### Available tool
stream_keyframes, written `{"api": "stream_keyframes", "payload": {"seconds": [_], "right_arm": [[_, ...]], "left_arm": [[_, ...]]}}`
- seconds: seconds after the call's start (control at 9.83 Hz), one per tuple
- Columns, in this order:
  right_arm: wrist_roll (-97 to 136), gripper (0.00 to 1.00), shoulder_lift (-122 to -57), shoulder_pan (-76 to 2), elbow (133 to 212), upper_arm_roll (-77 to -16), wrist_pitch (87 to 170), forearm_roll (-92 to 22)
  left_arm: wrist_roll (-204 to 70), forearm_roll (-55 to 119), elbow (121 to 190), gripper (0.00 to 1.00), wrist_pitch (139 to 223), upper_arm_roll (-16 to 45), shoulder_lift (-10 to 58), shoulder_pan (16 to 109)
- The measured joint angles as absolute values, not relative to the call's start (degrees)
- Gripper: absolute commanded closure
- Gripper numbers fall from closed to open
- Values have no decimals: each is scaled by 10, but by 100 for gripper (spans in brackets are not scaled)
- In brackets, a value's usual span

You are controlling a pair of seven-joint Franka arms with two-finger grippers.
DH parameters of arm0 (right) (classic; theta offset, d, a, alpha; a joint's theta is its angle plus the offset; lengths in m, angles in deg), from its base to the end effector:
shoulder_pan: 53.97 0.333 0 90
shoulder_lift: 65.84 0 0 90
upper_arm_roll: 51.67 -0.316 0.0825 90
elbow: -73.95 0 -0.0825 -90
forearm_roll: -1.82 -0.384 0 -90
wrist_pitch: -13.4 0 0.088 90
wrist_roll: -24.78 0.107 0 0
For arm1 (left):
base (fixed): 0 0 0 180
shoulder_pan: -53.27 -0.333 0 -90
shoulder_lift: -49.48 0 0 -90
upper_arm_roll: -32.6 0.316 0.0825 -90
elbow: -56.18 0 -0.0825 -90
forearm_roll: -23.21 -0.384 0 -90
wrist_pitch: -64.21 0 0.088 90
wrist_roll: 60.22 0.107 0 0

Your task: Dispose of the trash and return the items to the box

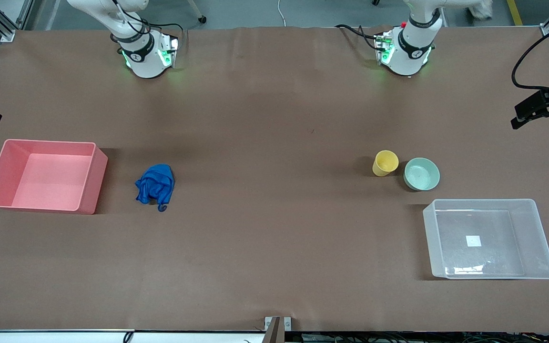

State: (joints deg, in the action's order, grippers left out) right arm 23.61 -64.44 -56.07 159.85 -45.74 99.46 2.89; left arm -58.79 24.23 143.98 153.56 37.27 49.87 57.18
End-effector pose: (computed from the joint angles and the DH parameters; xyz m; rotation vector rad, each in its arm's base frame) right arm 0.5343 -0.0783 0.6652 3.1174 -0.1893 0.0402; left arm 0.5518 0.0056 0.6454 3.1234 -0.0190 0.0534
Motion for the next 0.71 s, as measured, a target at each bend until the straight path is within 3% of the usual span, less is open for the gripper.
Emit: {"api": "stream_keyframes", "payload": {"seconds": [0.71], "right_arm": [[236,0,-644,-561,1599,-458,994,29]], "left_arm": [[-588,242,1449,0,1536,366,498,577]]}}
